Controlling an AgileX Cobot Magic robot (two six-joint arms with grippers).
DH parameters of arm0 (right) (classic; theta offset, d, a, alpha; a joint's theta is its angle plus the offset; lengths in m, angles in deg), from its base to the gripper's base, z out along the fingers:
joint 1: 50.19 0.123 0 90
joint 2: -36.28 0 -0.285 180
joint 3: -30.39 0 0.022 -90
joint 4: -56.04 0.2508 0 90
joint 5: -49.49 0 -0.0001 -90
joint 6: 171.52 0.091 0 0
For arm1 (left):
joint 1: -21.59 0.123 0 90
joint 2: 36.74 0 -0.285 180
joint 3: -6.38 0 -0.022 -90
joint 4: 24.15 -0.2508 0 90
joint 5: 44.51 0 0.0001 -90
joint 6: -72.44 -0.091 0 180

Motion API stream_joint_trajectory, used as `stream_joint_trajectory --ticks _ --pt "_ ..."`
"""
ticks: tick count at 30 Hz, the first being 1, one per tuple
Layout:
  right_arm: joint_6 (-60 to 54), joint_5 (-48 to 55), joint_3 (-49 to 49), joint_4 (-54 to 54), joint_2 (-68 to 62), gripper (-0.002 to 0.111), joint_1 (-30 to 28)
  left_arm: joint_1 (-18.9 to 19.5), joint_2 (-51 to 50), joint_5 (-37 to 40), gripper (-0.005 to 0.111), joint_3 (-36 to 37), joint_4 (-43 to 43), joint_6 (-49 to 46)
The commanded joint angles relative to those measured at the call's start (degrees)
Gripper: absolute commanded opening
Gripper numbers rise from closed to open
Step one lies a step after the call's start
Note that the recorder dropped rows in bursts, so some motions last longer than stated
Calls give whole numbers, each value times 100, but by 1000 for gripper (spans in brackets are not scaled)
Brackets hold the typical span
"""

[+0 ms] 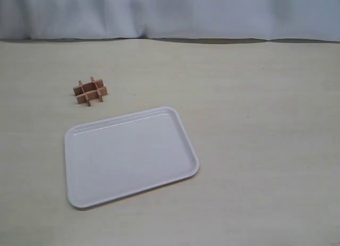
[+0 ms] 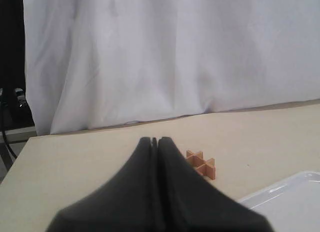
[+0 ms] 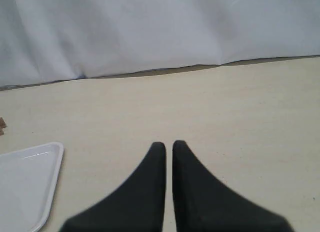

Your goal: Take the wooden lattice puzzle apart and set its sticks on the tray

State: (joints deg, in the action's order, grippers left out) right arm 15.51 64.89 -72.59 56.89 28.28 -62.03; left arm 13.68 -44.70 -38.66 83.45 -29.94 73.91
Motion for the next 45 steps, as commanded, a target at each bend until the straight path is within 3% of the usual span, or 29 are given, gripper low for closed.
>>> stream_joint_trajectory --ticks 1,22,25,29,31,37,40,42,45 --pt "1 -48 20 -5 21 5 -3 22 18 -57 0 14 -17 40" --pt "1 -48 20 -5 21 5 -3 22 18 -69 0 14 -17 40" --pt "1 -48 20 -5 21 5 -3 22 18 -278 0 14 301 40" --pt "1 -48 20 -5 21 5 -3 22 18 -973 0 14 2019 53" --pt "1 -48 20 -5 21 5 -3 22 18 -1331 0 14 2314 53" --pt "1 -48 20 -5 21 5 -3 22 18 -2800 0 14 2255 591" --pt "1 -48 20 -5 21 5 -3 22 18 -4459 0 14 1664 1144" --pt "1 -48 20 -5 21 5 -3 22 -191 -5167 0 14 1547 1168" --pt "1 -48 20 -5 21 5 -3 22 -1127 -5288 0 -490 1547 1168"
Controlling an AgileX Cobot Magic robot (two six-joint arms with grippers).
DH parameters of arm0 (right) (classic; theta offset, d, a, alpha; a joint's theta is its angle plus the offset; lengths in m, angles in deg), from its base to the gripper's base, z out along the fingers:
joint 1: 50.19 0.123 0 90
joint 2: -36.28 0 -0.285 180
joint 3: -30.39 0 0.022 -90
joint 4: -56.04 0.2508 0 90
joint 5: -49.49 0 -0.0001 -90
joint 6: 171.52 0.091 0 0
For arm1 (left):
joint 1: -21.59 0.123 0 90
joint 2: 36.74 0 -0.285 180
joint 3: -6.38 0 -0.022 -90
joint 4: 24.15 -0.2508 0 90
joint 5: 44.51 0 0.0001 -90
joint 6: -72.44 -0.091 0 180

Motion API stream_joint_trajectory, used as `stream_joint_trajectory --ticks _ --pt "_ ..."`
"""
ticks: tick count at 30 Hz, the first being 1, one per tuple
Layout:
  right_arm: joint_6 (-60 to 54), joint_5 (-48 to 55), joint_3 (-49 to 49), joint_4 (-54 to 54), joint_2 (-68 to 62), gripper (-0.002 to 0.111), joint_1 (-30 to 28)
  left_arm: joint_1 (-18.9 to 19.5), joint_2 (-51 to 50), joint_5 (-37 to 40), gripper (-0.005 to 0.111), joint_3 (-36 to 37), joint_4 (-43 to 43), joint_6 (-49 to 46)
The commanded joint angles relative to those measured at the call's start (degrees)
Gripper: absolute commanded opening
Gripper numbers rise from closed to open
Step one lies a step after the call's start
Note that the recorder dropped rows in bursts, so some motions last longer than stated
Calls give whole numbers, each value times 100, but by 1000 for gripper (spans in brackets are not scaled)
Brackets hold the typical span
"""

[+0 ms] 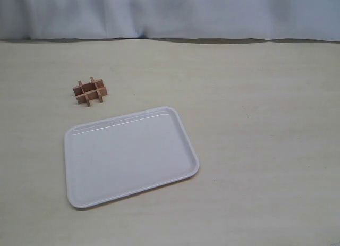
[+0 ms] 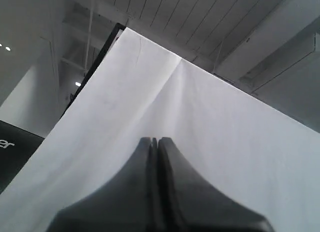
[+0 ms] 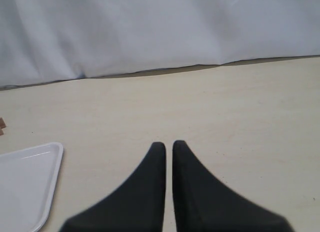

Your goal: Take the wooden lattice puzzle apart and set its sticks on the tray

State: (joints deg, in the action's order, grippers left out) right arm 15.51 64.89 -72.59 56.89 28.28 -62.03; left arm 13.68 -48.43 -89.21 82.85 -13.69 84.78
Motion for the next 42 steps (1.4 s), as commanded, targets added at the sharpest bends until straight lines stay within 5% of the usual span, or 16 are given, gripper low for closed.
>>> stream_joint_trajectory --ticks 1,8,12,21,29,36,42 --pt "1 -48 20 -5 21 5 -3 22 -1336 -213 0 -704 -93 81" --pt "1 -48 20 -5 21 5 -3 22 -4462 1114 0 -2755 -823 126" --pt "1 -48 20 -5 21 5 -3 22 -6109 2991 0 -4397 -846 36" --pt "1 -48 20 -5 21 5 -3 22 -7787 7252 0 -7175 -846 -932" --pt "1 -48 20 -5 21 5 -3 22 -8964 10096 0 -8717 -824 -1556" --pt "1 -48 20 -5 21 5 -3 22 -9738 10626 0 -8863 -463 -1861" --pt "1 -48 20 -5 21 5 -3 11 -10288 10260 0 -8863 -185 -2279"
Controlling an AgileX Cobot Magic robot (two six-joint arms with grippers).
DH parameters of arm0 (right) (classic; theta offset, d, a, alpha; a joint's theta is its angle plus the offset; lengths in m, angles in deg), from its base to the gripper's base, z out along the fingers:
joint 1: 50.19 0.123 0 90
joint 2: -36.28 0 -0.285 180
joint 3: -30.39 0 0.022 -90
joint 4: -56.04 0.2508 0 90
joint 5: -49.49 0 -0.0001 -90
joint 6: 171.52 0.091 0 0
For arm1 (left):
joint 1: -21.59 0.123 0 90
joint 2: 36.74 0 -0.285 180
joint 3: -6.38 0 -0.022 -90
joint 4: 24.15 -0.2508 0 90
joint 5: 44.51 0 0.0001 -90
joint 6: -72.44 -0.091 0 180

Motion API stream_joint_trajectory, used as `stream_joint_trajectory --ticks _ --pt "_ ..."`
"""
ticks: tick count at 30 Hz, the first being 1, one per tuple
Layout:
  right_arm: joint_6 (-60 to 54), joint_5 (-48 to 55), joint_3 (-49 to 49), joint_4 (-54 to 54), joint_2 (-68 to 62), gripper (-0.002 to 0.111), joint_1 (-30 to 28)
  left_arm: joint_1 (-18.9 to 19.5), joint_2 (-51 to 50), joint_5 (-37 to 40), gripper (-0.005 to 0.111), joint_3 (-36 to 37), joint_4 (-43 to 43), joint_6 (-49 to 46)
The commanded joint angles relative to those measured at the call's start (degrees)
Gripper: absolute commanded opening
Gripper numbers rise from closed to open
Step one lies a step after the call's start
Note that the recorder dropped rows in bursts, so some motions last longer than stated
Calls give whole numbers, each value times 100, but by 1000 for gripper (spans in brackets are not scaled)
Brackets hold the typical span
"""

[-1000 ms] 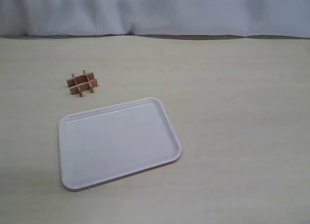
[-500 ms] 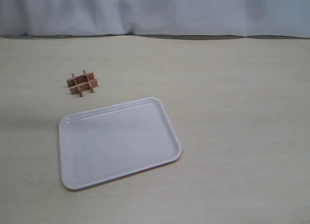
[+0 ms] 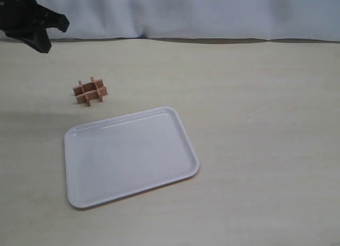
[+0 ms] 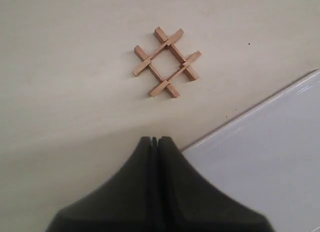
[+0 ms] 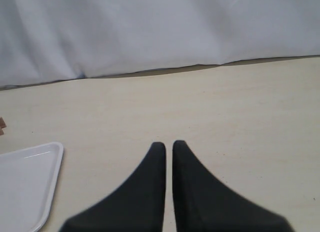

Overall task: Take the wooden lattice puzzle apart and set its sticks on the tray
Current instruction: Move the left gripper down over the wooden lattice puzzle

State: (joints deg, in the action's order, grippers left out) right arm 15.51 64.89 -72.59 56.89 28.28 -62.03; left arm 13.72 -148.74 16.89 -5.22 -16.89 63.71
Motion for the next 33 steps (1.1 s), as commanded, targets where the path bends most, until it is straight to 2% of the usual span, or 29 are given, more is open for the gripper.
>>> stream_joint_trajectory --ticks 1,6,12,15,17,22,26,33 --pt "1 -48 20 -5 21 5 -3 8 -341 -496 0 -56 145 -172" --pt "1 -48 20 -5 21 5 -3 -18 -743 -715 4 -56 405 -172" --pt "1 -48 20 -5 21 5 -3 -295 -1086 -444 35 -56 374 -421" --pt "1 -48 20 -5 21 5 -3 -502 -1193 -290 44 -56 249 -598" --pt "1 -48 20 -5 21 5 -3 -623 -1238 -340 45 -56 -25 -425" --pt "1 -48 20 -5 21 5 -3 -703 -1511 -440 44 -56 -948 1053" --pt "1 -48 20 -5 21 5 -3 -727 -1780 -308 44 -56 -765 1197" --pt "1 -48 20 -5 21 5 -3 -908 -1887 -676 44 -56 -206 1197"
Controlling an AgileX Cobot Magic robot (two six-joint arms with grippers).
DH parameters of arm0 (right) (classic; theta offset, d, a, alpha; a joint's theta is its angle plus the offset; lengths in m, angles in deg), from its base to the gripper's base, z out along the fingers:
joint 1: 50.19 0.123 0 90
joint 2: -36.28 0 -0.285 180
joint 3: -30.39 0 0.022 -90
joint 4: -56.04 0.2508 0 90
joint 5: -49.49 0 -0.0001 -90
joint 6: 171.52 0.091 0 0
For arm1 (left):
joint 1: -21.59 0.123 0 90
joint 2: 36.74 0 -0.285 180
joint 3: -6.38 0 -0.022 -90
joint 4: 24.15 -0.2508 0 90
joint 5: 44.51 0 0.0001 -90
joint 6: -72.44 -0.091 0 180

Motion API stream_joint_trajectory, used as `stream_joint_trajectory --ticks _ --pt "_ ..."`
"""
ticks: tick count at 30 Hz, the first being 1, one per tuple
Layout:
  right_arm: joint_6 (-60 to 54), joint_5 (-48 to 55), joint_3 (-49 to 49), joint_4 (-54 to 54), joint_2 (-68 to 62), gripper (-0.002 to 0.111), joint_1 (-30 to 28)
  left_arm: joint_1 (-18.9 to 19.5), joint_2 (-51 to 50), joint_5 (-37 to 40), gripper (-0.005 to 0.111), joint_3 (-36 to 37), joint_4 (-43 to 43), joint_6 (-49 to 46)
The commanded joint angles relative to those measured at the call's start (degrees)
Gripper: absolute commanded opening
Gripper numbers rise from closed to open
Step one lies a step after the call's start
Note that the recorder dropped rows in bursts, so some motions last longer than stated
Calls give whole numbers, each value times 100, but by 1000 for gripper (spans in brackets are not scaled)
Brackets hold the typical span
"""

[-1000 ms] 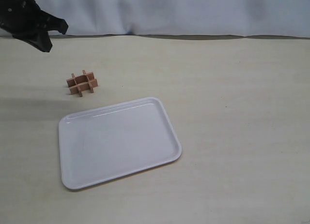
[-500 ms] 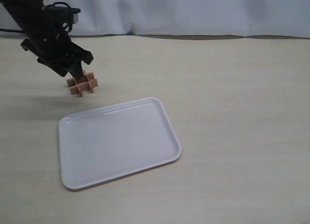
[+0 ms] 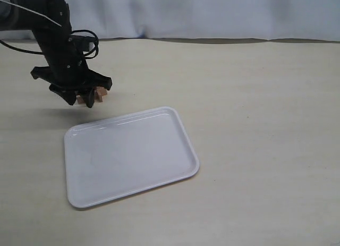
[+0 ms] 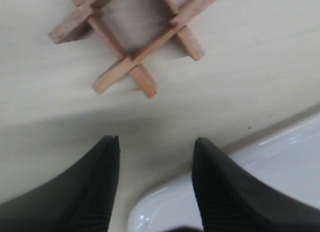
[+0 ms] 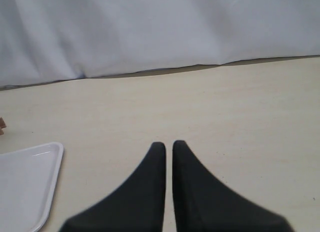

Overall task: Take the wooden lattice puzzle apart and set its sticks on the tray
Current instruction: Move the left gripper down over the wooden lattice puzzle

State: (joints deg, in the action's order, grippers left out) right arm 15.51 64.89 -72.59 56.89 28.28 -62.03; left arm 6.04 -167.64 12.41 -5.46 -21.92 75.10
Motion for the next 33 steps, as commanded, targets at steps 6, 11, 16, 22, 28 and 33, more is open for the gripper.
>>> stream_joint_trajectory --ticks 6,11,16,22,28,33 --pt "1 -48 20 -5 21 5 -3 -332 -175 -298 44 -33 93 59" --pt "1 -48 20 -5 21 5 -3 -318 -420 -337 44 -33 -488 515" --pt "1 -48 20 -5 21 5 -3 -310 -433 -417 44 -33 -909 673" --pt "1 -48 20 -5 21 5 -3 -310 -433 -920 44 -33 -927 673" --pt "1 -48 20 -5 21 5 -3 -310 -433 -1046 44 -33 -1262 646" --pt "1 -48 20 -5 21 5 -3 -310 -433 -951 44 -33 -1425 596"
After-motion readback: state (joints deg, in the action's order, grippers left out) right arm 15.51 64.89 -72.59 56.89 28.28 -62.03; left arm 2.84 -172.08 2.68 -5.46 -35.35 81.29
